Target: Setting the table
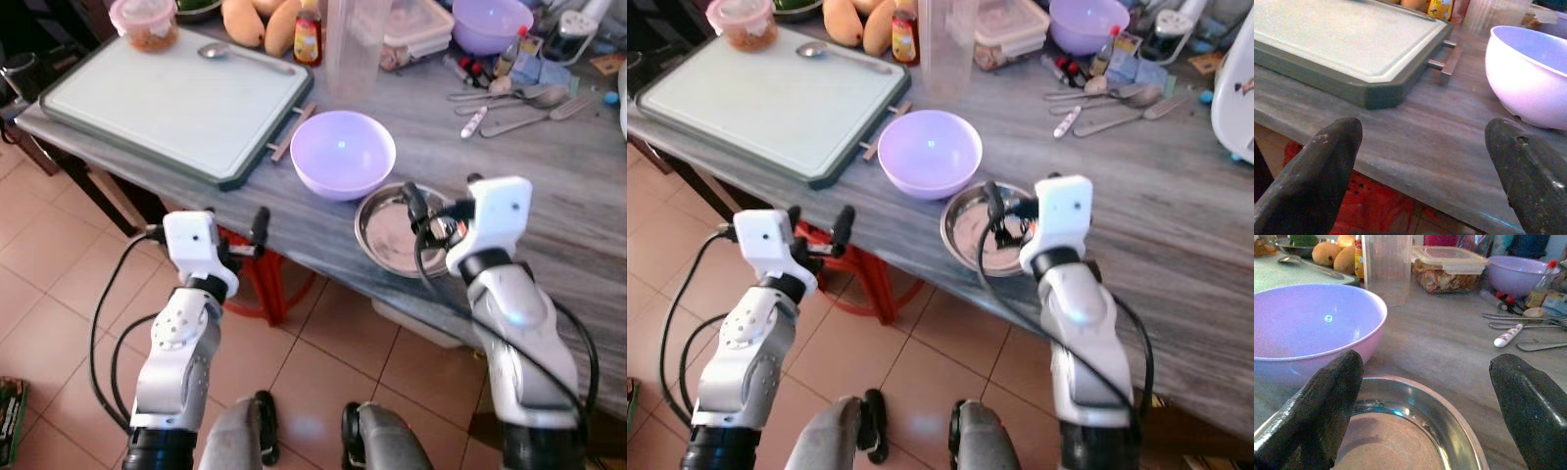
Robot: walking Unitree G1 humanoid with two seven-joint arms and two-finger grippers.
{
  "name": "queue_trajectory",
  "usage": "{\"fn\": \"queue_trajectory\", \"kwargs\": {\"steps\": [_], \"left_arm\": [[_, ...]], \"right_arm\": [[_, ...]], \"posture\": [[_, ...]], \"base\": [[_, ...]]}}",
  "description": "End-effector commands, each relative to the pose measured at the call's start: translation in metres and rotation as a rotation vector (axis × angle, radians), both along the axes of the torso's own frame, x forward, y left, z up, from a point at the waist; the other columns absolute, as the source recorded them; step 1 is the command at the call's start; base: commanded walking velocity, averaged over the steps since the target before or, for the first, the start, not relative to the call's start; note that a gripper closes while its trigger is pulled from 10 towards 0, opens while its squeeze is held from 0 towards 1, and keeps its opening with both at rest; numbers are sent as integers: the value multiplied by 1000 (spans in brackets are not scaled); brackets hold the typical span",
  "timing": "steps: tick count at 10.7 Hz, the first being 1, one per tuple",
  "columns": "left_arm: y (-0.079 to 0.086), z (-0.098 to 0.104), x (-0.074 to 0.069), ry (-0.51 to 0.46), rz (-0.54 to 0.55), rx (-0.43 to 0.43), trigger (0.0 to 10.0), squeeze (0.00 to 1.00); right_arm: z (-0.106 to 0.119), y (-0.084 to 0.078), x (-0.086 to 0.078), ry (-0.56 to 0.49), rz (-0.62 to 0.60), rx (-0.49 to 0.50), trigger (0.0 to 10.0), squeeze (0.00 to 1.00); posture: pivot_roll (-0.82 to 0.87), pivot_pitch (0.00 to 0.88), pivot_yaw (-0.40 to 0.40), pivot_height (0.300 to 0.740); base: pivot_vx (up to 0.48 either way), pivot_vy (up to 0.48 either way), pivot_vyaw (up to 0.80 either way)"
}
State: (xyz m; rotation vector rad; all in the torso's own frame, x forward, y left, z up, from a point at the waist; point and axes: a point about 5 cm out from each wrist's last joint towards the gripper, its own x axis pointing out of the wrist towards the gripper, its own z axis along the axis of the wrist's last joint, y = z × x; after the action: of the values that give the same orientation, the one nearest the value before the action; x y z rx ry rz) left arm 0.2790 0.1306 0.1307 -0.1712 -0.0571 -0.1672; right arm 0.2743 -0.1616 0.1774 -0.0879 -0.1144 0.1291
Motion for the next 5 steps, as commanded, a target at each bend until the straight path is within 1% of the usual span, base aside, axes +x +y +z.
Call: {"fn": "queue_trajectory", "kwargs": {"steps": [1,2,5], "left_arm": [[2,-2,-1,13,10,10,10000,0],[1,-2,-1,13,11,11,10000,0],[1,-2,0,13,15,10,10000,0]], "right_arm": [[3,2,-3,-24,1,-4,10000,0],[3,4,-4,-37,7,-6,10000,0],[4,2,-1,-52,-4,-9,10000,0]], "posture": [[-59,175,34,740],[-60,172,34,740],[-59,167,34,740]], "base": [[0,0,0],[-240,0,0],[-270,0,0]]}}
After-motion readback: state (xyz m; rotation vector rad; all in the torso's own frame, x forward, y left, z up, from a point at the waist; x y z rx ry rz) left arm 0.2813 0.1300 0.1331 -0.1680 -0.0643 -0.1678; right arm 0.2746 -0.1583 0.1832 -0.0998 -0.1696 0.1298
